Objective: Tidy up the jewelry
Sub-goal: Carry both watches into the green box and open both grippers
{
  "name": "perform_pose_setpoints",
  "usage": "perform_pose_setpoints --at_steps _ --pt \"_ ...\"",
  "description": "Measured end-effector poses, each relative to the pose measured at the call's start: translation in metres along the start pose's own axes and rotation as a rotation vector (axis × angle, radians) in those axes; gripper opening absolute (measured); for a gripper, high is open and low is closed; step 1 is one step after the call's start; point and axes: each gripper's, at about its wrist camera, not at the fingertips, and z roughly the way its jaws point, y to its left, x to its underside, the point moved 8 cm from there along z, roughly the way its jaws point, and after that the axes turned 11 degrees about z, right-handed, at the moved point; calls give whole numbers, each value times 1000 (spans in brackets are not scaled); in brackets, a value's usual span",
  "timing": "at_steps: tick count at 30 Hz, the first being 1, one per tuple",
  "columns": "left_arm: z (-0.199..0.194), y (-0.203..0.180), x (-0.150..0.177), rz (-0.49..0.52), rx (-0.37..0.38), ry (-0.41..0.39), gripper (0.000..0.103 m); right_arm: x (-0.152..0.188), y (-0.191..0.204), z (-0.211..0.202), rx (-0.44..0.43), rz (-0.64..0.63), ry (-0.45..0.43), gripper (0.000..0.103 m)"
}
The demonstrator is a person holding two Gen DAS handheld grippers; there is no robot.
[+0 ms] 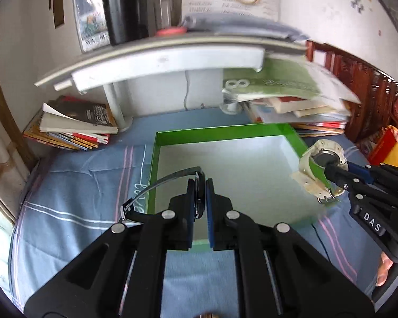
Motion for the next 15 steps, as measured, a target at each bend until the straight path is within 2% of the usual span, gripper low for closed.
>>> perform_pose_setpoints --at_steps 3,6,8,9,10,11,12,14,15 --pt "33 1 6 -5 -8 60 9 0 -6 33 38 17 45 17" --pt "58 -1 17 -2 -6 103 10 10 -6 54 21 38 101 19" --pt "67 -1 21 4 -12 117 14 13 -4 58 16 33 102 21" --pt "68 0 21 2 -15 120 17 14 -3 55 20 24 91 28" --pt "66 1 21 -4 -21 116 29 14 -2 51 20 19 84 35" --pt "63 2 21 -10 -15 109 38 13 -3 42 7 23 72 38" --pt "56 4 21 -17 -14 98 42 13 -4 32 -9 32 59 41" --pt "37 11 24 -31 -31 69 57 15 -10 13 -30 45 44 42" --pt "25 14 28 -39 -46 60 60 20 -14 2 -36 50 40 42"
